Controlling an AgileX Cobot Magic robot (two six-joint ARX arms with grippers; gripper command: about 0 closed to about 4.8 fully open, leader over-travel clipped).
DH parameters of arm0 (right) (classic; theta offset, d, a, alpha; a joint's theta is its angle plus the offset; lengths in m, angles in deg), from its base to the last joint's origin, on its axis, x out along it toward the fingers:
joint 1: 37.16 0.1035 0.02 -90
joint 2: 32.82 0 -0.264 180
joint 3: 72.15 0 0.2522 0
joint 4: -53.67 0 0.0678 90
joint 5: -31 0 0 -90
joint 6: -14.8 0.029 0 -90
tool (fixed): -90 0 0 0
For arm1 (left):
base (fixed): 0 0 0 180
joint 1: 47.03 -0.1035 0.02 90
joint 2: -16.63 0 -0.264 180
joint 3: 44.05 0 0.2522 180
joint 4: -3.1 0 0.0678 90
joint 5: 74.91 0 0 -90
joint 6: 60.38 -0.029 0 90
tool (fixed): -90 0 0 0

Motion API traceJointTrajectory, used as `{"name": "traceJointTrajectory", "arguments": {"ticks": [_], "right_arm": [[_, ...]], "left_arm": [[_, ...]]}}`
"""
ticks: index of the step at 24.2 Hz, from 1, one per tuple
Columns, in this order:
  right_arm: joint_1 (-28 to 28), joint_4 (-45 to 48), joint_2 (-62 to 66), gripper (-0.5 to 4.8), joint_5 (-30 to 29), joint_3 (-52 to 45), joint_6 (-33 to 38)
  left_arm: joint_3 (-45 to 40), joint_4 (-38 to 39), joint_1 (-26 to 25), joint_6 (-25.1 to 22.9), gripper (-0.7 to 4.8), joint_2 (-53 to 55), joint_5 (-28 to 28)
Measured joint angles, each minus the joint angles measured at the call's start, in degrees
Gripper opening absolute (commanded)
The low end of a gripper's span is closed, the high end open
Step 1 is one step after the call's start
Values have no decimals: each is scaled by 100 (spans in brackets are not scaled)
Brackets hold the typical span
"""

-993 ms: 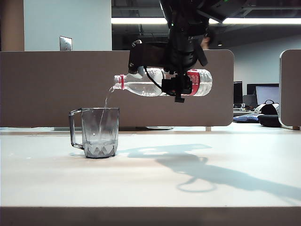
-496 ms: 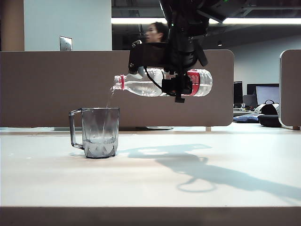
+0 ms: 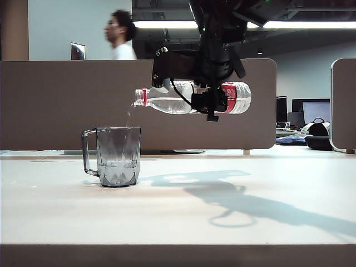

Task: Pick up the mineral water bottle on the table and pour water into the mug until it's half full.

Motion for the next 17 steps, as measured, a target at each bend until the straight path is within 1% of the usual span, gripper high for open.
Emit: {"name": "traceJointTrajectory", "arguments": {"ticks": [6, 9, 13, 17], "right_arm": [[0, 0, 0, 281, 0, 0, 96], [0, -55, 0, 282, -4, 7, 393], [0, -280, -2, 282, -92, 11, 1043], [0, -492, -2, 282, -308, 11, 2015]], "left_arm": [[0, 0, 0, 0, -4, 0, 0], [0, 0, 0, 0, -4, 0, 0], [0, 0, 0, 0, -4, 0, 0], [0, 0, 0, -2, -4, 0, 2]]}}
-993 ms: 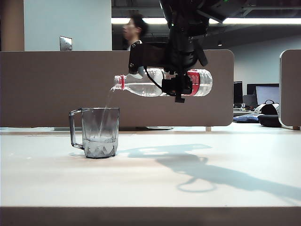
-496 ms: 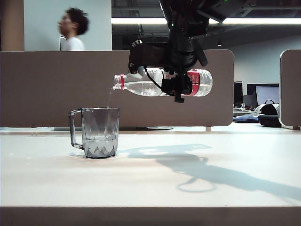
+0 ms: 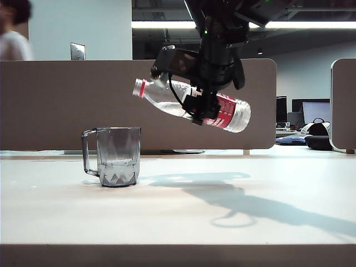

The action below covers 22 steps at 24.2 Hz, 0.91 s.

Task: Pick up the mineral water bottle on the table and pour water into the mug until it's half full.

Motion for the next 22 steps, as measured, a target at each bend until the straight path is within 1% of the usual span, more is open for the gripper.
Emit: {"name": "traceJointTrajectory", "arguments": {"ticks": [2, 5, 6, 7, 9, 10, 11, 12, 14, 15, 22], "right_arm": [[0, 0, 0, 282, -98, 0, 568], [0, -24, 0, 282, -168, 0, 1650], [0, -111, -2, 282, -205, 0, 2415], [-17, -186, -2, 282, -291, 0, 2916], [-52, -310, -2, 282, -516, 0, 3724], [-81, -348, -2, 282, -684, 0, 4168], [-146, -350, -2, 282, -966, 0, 4800], [-184, -332, -2, 282, -1102, 0, 5132], [-249, -258, -2, 282, -1217, 0, 5595], [-282, -227, -2, 282, -1224, 0, 5718], [-522, -83, -7, 282, -1357, -11, 6247]], "left_arm": [[0, 0, 0, 0, -4, 0, 0], [0, 0, 0, 0, -4, 0, 0], [0, 0, 0, 0, -4, 0, 4], [0, 0, 0, 0, -4, 0, 7], [0, 0, 0, 0, -4, 0, 22], [0, 0, 0, 2, -4, 0, 22], [0, 0, 0, 2, -4, 0, 24], [0, 2, 0, 0, -4, 0, 24], [0, 2, 0, 0, -4, 0, 24], [0, 7, 0, 0, -4, 0, 24], [0, 155, 0, 0, -4, 2, 24]]}}
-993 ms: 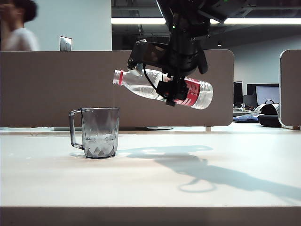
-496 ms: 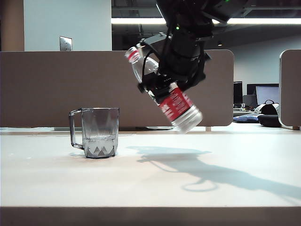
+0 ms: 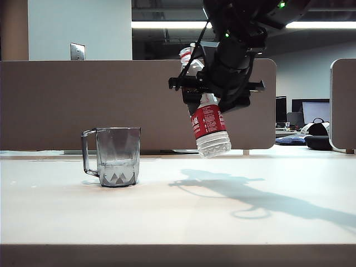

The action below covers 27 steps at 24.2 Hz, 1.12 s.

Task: Pick up the mineral water bottle on the table and pour water into the mug until it's half full.

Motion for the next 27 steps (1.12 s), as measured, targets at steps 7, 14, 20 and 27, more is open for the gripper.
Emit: {"name": "traceJointTrajectory", "arguments": {"ticks": [7, 14, 20, 27], "right_arm": [[-175, 166, -315, 282, -111, -702, 590], [-271, 2173, -636, 268, 42, -2151, 588], [-291, 3451, -378, 296, 52, -2765, 293], [-289, 3526, -365, 441, 48, -2761, 205]], "left_arm": [[0, 101, 0, 2, -4, -2, 0], [0, 225, 0, 4, -4, 0, 0], [0, 361, 0, 2, -4, 0, 0], [0, 361, 0, 2, -4, 0, 2]]}}
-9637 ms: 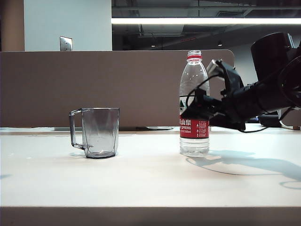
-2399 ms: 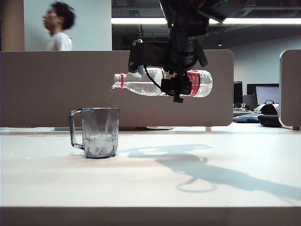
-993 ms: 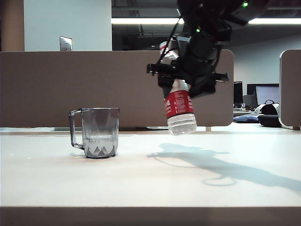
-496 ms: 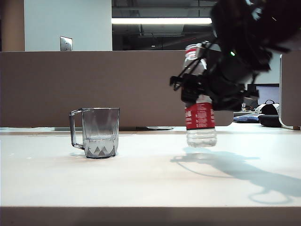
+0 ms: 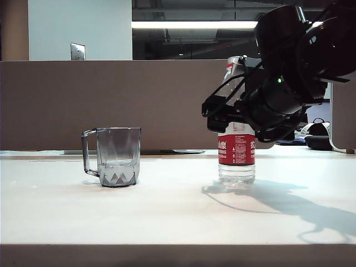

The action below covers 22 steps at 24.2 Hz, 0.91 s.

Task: Pick up the mineral water bottle on the table and pour water into the mug until it's half full.

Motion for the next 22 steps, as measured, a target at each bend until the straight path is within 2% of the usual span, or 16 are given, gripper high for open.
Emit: {"name": "traceJointTrajectory", "arguments": {"ticks": [5, 8, 14, 22], "right_arm": [[0, -55, -31, 442, 0, 0, -31], [2, -310, -199, 472, 7, 0, -33], [28, -1921, -1467, 472, 2, 0, 37], [44, -3425, -2946, 472, -122, 4, 155]], "left_arm": [[0, 0, 0, 0, -4, -2, 0], [0, 0, 0, 0, -4, -2, 0], [0, 0, 0, 0, -4, -2, -2], [0, 0, -2, 0, -4, -2, -4]]}}
